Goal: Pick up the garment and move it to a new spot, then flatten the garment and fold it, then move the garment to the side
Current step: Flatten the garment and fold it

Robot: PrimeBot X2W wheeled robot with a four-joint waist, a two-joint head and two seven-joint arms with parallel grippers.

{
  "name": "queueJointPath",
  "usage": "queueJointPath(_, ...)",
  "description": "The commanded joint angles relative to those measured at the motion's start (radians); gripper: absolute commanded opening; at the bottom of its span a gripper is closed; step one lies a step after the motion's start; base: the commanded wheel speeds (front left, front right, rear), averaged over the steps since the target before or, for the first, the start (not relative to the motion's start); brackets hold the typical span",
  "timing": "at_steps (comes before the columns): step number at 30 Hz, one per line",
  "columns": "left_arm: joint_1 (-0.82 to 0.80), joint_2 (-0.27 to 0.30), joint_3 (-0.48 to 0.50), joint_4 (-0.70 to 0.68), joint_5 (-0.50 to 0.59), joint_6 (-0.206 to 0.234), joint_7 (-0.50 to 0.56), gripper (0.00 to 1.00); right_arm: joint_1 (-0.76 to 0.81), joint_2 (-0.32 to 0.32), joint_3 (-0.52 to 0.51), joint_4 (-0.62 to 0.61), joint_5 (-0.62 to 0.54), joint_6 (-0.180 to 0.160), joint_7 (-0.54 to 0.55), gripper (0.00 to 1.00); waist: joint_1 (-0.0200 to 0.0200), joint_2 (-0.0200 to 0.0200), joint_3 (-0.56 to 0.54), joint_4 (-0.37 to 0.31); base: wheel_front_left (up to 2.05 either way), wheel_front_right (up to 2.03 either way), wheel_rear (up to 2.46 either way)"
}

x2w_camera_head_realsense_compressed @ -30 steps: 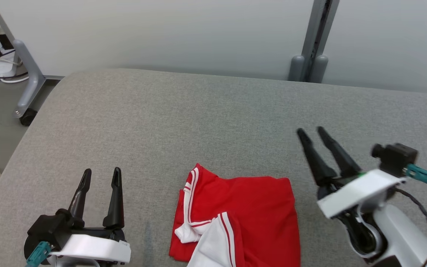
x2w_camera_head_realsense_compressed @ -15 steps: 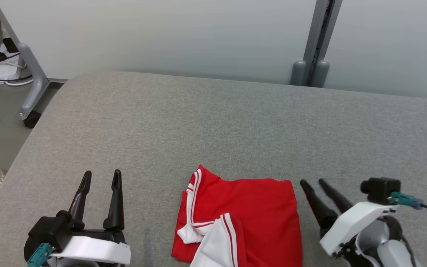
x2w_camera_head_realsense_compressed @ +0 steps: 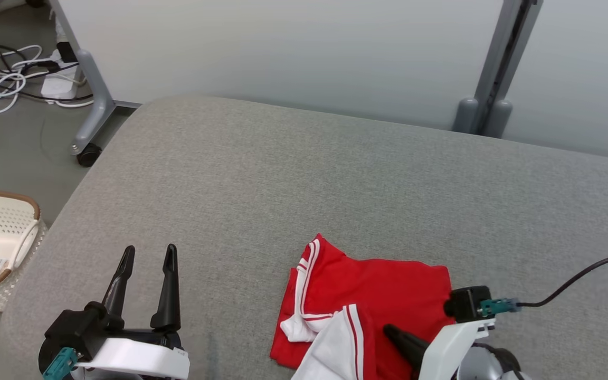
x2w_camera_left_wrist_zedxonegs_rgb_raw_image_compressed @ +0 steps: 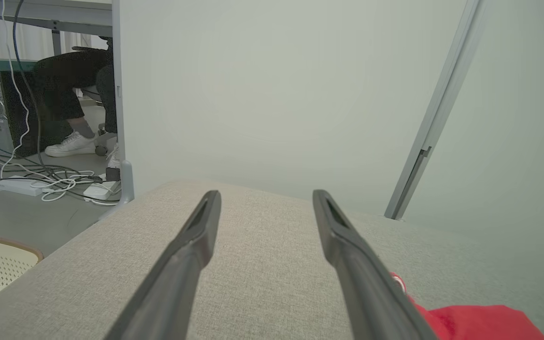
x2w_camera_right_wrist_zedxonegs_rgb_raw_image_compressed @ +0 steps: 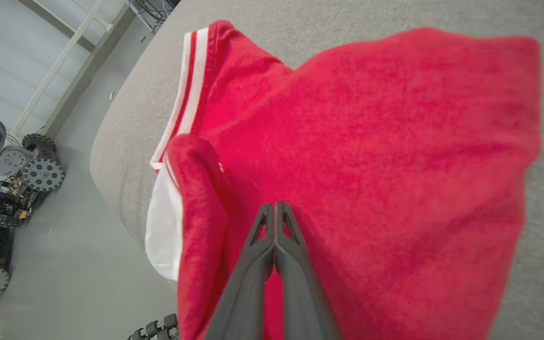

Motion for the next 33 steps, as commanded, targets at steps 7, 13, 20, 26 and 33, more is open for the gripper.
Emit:
queueJointPath(7, 0.010, 0.003, 0.006, -0.002, -0.004, 0.006, -0.004, 1.00, 0.038, 0.005, 0.093, -0.067, 0.062, 0.001, 0.026, 0.00, 0.0000, -0.0001, 0.001, 0.024, 0.00, 0.00, 0.00)
queueJointPath(13, 0.004, 0.003, 0.004, -0.003, -0.009, 0.011, -0.004, 1.00, 0.041, 0.013, 0.230, -0.116, 0.143, 0.000, 0.036, 0.00, 0.0000, -0.0001, 0.002, 0.019, 0.00, 0.00, 0.00)
queueJointPath(20, -0.002, 0.003, 0.009, -0.007, -0.005, 0.011, -0.004, 1.00, -0.005, -0.025, 0.308, -0.169, 0.251, 0.000, -0.021, 0.00, 0.0000, -0.0001, 0.004, -0.008, 0.00, 0.00, 0.00)
queueJointPath(26, 0.004, 0.003, 0.022, -0.016, 0.000, 0.013, -0.004, 1.00, -0.044, -0.094, 0.193, -0.209, 0.231, 0.001, -0.187, 0.15, 0.0000, -0.0001, -0.002, -0.046, 0.00, 0.00, 0.00)
queueJointPath(33, 0.009, 0.003, 0.040, -0.028, 0.008, 0.011, -0.004, 1.00, -0.056, -0.117, 0.048, -0.235, 0.163, 0.001, -0.340, 1.00, 0.0000, -0.0001, -0.003, -0.093, 0.00, 0.00, 0.00)
